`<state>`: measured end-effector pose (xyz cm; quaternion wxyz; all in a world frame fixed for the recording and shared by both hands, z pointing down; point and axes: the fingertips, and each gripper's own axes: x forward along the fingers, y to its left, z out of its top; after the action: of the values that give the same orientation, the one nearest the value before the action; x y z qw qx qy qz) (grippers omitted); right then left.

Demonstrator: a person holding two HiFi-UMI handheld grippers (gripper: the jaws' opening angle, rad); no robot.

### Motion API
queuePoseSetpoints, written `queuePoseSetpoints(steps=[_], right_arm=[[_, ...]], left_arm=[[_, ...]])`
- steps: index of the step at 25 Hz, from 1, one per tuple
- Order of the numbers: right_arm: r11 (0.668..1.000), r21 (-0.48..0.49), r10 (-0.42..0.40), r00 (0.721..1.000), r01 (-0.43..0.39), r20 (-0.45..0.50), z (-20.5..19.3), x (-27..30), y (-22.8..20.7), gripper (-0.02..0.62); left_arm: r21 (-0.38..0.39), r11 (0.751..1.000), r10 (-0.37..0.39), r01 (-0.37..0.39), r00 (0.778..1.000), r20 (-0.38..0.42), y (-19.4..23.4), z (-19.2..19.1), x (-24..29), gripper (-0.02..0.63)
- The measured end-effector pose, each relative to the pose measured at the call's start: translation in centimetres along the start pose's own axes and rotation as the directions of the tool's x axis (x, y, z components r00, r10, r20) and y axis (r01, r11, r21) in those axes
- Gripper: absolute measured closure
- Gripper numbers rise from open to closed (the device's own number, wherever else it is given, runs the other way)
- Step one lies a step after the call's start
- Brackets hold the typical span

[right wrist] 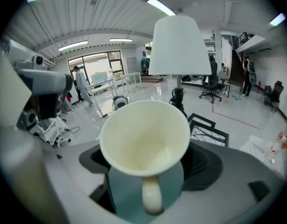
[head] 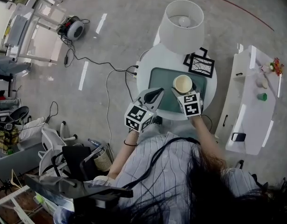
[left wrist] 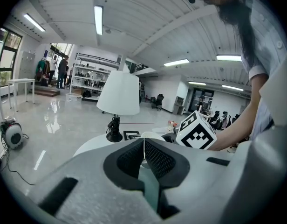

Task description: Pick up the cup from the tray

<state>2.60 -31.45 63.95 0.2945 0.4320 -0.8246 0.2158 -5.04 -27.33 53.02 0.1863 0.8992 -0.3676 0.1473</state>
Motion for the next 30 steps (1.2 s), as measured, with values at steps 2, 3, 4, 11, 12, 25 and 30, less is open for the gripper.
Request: queuePoseSetpoints(steps=[2,3,4,11,12,25,30], right_arm=[[1.0,0.021,0.004,1.0,-0.005,0.03,1.1,-1.2,0.7,0.192],[1.0,0.03,0.006,0.999,-0.008,0.045,1.6,-1.8,1.1,0.192],[0.999,0.038,0.008,0.998,-0.01,0.059,2.0,-2.3,1.4,0.192],[0.997,0.076,-0.002,0.991,-0.008,0.135,3.5,-6.2,5.4,0.192],[0.996,0.085,-0.008,0.99,-0.004,0.141,3.6,-6.7,6.1,0.192],[0.984,0.167,-0.093,0.977,0.061,0.193,1.7,-12.1,14.3,0.192],[0.983,0.164,-0.109,0.978,0.08,0.176,0.7,-13.9,15.8,0.192]], left_arm=[[0.001,1.0,-0.002,0.002,1.0,0.006,0.1,-0.1,-0.7,0.592],[0.002,1.0,-0.003,0.003,1.0,0.008,0.1,-0.3,-1.0,0.592],[0.004,1.0,-0.005,0.005,1.0,0.01,0.2,-0.4,-1.4,0.592],[0.025,0.999,-0.024,0.023,0.999,0.036,0.2,-1.5,-5.2,0.592],[0.028,0.999,-0.029,0.028,0.999,0.039,0.2,-1.7,-5.9,0.592],[0.052,0.992,-0.117,0.115,0.992,0.053,-1.5,-5.7,-13.3,0.592],[0.033,0.99,-0.136,0.134,0.989,0.057,-2.6,-6.6,-14.3,0.592]])
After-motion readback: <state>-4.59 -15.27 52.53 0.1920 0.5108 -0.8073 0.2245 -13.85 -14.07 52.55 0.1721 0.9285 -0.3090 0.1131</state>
